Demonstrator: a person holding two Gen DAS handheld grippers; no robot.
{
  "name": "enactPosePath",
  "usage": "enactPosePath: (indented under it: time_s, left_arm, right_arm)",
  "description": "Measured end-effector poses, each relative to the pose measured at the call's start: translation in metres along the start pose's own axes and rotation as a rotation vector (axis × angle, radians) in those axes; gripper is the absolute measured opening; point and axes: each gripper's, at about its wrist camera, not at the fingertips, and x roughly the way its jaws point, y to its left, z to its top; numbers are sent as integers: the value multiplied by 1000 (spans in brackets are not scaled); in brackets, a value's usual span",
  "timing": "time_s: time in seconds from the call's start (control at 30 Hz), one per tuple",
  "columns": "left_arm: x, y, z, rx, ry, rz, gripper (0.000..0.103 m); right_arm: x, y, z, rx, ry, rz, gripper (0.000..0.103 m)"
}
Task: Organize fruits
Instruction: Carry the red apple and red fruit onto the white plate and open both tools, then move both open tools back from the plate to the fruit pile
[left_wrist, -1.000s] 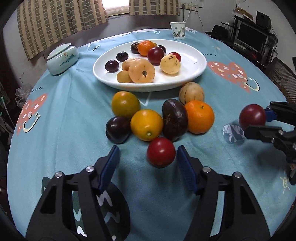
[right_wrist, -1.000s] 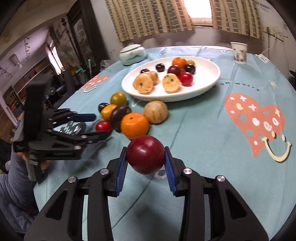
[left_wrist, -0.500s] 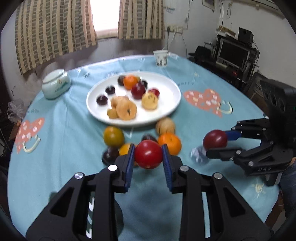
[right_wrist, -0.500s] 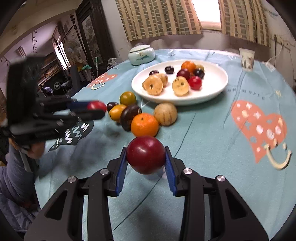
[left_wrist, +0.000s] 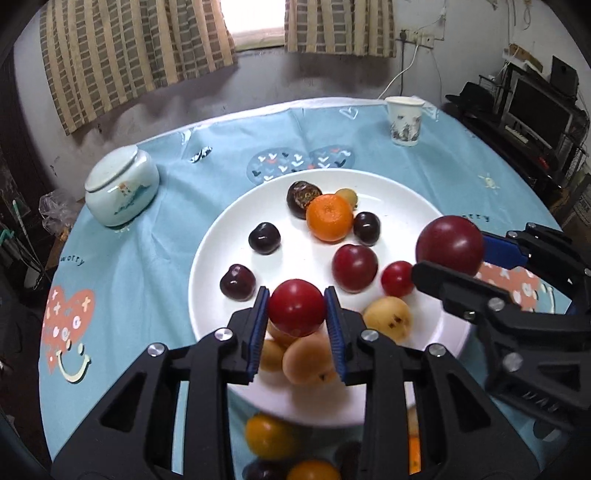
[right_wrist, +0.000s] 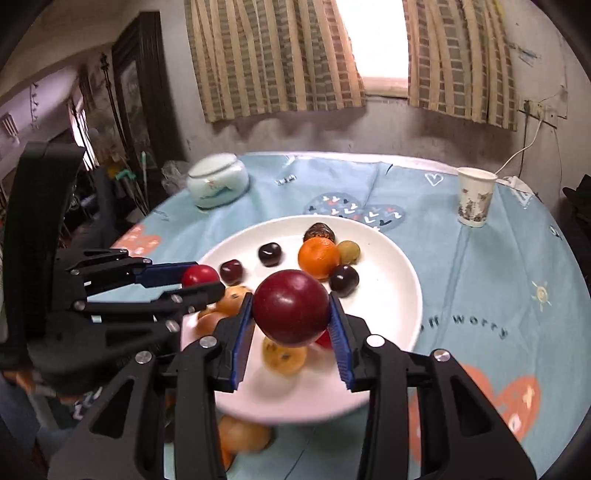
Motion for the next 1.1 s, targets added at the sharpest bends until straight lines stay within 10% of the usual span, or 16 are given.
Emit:
enactPosePath:
  time_s: [0.13, 0.47, 0.7, 1.1]
  left_arm:
    - [7, 13, -1, -31, 0, 14, 56]
    - [-71, 51, -72, -124, -115, -18, 76]
    - [-103, 45, -134, -131, -252, -106, 87]
    - [-67, 73, -143, -243, -138, -45, 89]
  right_arm:
    - [8, -6, 2, 8, -41, -63, 66]
    - [-66, -16, -64, 181, -90, 65, 83]
    - [-87, 9, -119, 176, -45, 114, 84]
    - [-77, 14, -136, 108, 0, 33, 84]
